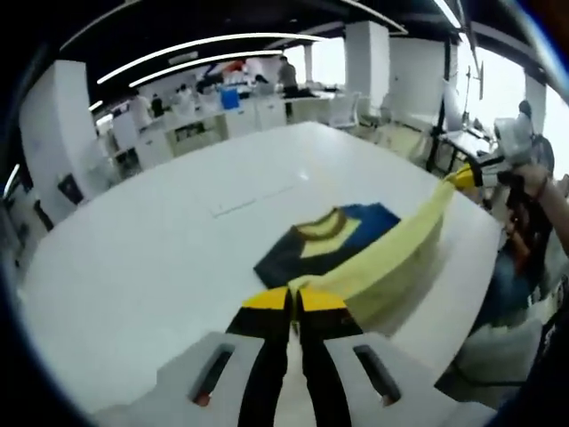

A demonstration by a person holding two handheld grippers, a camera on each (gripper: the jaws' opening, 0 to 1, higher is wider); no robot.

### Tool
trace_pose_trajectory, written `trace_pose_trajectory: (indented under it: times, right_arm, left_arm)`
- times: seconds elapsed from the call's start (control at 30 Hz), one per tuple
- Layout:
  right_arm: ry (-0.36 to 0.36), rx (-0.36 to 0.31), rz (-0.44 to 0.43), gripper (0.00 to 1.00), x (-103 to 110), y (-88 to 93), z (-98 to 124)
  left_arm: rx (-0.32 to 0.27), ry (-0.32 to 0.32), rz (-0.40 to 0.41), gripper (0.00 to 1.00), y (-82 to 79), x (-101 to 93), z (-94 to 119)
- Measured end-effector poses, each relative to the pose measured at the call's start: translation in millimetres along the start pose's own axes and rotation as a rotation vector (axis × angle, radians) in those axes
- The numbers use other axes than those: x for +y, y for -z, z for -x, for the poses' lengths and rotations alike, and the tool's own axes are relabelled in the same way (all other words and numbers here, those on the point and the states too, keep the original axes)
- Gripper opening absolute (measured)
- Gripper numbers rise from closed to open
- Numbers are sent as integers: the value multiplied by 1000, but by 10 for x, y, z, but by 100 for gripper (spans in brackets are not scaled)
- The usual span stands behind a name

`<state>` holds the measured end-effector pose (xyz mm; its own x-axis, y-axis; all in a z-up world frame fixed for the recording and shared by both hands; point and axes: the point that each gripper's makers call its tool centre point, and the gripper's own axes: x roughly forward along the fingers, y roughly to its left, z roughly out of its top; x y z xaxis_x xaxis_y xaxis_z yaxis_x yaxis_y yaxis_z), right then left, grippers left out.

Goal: Fold the garment on the visible template until the final outline fits inside the template.

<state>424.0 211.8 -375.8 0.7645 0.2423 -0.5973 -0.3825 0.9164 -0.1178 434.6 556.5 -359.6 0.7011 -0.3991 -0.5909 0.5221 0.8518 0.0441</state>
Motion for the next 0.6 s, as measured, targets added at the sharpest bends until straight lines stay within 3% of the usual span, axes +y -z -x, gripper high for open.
trace_pose_trajectory:
  times: [0.37,0.6]
  right_arm:
    - [24,-45,16,0,-158,-339,-278]
    - [42,-44,1,0,-268,-434,-476]
  left_arm:
    - [-47,-60,36,0,-237,234,-292]
    - [-83,-87,63,0,-396,391,-498]
